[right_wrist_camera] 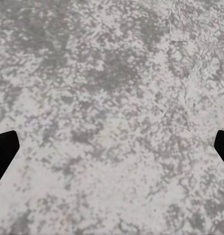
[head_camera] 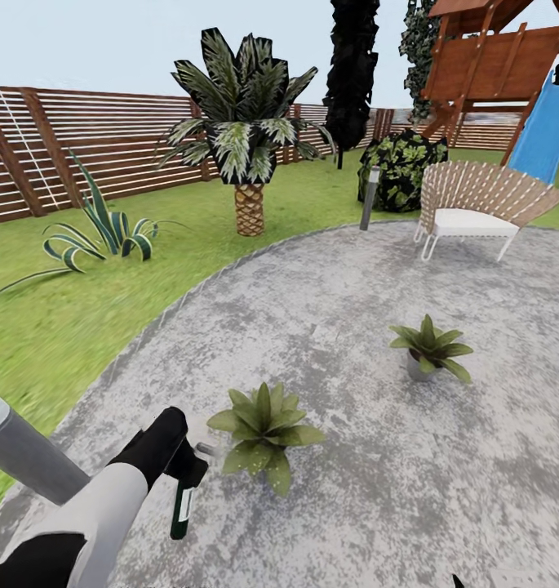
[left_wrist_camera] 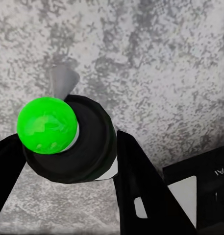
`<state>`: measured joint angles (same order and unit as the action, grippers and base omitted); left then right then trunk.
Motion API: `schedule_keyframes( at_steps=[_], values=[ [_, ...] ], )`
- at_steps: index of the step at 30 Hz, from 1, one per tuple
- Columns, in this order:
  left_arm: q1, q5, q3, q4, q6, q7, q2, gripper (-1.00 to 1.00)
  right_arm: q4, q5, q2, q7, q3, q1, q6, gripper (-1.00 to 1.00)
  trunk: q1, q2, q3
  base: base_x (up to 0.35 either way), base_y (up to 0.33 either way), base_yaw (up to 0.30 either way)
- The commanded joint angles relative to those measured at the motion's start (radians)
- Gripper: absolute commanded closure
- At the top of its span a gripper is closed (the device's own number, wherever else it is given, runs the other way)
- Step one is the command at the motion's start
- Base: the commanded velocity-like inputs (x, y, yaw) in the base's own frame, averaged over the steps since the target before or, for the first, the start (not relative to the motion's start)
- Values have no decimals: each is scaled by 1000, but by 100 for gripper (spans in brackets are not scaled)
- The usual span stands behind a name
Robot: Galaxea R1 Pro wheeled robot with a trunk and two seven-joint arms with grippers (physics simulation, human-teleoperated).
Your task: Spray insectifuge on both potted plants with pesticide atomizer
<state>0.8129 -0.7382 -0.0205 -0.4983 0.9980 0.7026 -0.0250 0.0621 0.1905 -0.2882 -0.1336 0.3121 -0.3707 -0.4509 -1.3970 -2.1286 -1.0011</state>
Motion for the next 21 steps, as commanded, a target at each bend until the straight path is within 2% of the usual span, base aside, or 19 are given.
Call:
schedule_keyframes(
  at_steps=[1,6,13,16,21],
  values=[
    [1,-11,-2,1,2,9,0,100,-1,7,0,-4,9,-1,-3,-100,0,0,-2,0,1,104],
    [3,-13,-1,-6,3,9,3,100,-1,7,0,-4,8,-1,-3,-100,0,0,-7,30,4,137],
    [3,-14,-2,-11,2,8,-4,100,-1,7,0,-3,7,0,-3,-100,0,0,-9,260,105,19],
    [3,-15,-2,-11,3,7,-6,100,-1,7,0,-3,7,0,-3,-100,0,0,-9,111,41,1],
    [3,-14,-2,-7,2,7,-6,100,-1,7,0,-3,7,-1,-3,-100,0,0,-9,9,3,-225]
  ],
)
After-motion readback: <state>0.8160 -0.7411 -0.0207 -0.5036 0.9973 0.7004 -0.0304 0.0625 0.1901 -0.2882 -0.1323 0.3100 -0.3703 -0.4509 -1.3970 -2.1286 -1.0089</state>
